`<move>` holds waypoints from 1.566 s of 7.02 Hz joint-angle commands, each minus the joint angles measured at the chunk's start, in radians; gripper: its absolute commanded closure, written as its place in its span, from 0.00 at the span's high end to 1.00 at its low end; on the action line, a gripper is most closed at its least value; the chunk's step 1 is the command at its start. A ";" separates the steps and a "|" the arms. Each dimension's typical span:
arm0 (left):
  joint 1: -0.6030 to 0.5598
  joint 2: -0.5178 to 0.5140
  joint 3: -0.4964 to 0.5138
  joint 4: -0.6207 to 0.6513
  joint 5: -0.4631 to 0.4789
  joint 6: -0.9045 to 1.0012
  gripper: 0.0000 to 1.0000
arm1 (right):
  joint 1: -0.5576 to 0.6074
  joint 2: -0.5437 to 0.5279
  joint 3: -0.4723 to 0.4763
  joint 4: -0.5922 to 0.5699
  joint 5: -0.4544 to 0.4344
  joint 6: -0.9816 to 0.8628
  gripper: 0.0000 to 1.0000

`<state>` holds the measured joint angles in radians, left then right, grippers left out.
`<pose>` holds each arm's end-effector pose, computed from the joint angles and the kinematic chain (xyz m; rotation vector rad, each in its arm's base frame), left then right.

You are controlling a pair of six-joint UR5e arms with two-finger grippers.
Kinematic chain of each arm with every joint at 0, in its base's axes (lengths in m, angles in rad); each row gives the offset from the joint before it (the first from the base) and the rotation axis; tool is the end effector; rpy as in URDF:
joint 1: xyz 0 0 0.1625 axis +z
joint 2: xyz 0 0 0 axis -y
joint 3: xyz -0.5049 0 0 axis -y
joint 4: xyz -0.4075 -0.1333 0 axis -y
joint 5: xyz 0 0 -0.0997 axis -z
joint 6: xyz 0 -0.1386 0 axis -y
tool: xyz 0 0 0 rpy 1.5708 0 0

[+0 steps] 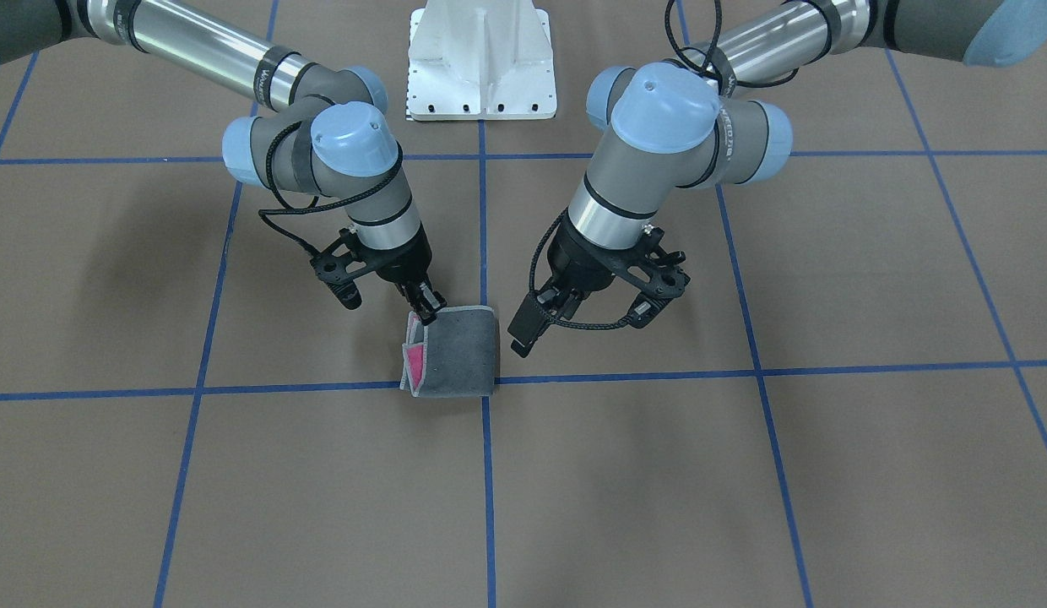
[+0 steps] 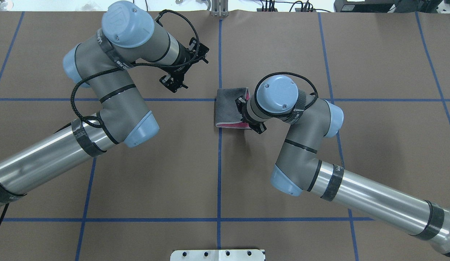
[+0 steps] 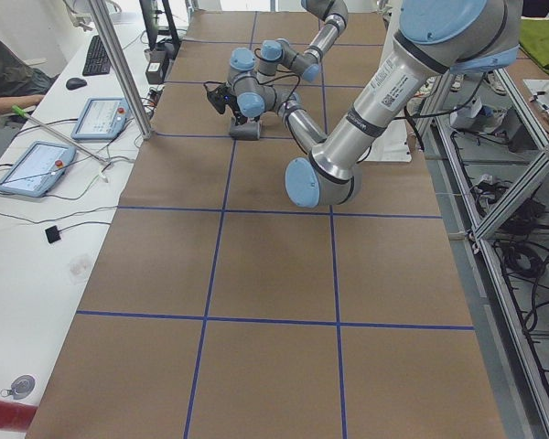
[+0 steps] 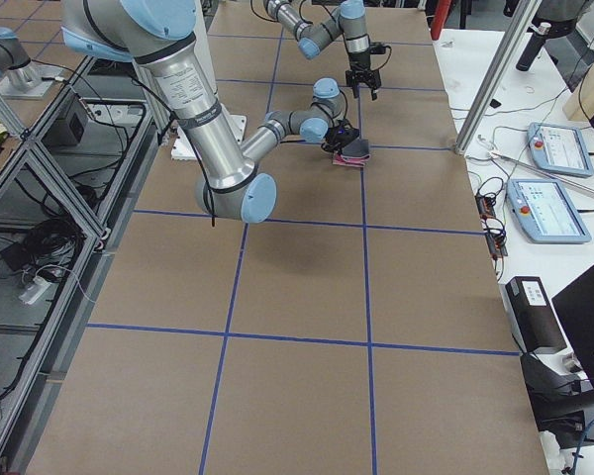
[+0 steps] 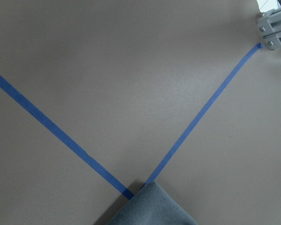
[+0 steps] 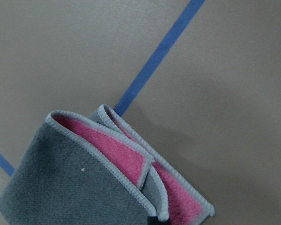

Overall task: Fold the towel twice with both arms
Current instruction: 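Lift the right gripper away from the folded towel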

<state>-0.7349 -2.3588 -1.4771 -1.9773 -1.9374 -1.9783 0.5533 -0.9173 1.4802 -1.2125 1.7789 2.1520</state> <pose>0.5609 -0.6197 0.2276 -0.1514 1.1613 -0.8129 -0.6426 -0.5199 0.3485 -0.2147 -0.9537 0.9517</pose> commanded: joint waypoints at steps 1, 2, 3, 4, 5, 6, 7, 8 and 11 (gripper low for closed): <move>0.000 -0.002 0.000 0.002 0.000 0.000 1.00 | -0.001 -0.035 0.052 -0.001 0.016 -0.007 1.00; 0.000 -0.002 0.000 0.002 0.000 0.000 1.00 | 0.000 -0.084 0.111 -0.001 0.042 -0.009 1.00; 0.000 -0.002 0.001 0.002 0.000 0.000 1.00 | 0.002 -0.121 0.155 -0.001 0.053 -0.012 1.00; 0.000 -0.002 0.001 0.002 0.000 0.000 1.00 | 0.000 -0.111 0.144 -0.001 0.045 -0.015 1.00; 0.000 -0.002 0.001 0.002 0.000 0.000 1.00 | 0.000 -0.088 0.131 -0.001 0.037 -0.005 1.00; 0.000 -0.001 0.003 0.002 0.000 0.001 1.00 | -0.001 -0.037 0.073 0.001 0.028 0.018 1.00; 0.000 0.003 0.003 0.002 0.000 0.003 1.00 | 0.000 -0.003 0.046 -0.001 0.027 0.035 1.00; -0.007 0.010 -0.006 0.002 0.000 0.010 1.00 | 0.045 -0.014 0.048 -0.002 0.045 0.017 1.00; -0.035 0.247 -0.269 0.149 -0.002 0.387 1.00 | 0.224 -0.134 0.122 -0.051 0.177 -0.321 1.00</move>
<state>-0.7656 -2.2309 -1.6091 -1.9125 -1.9388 -1.7755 0.7048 -0.9968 1.5603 -1.2380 1.9081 1.9691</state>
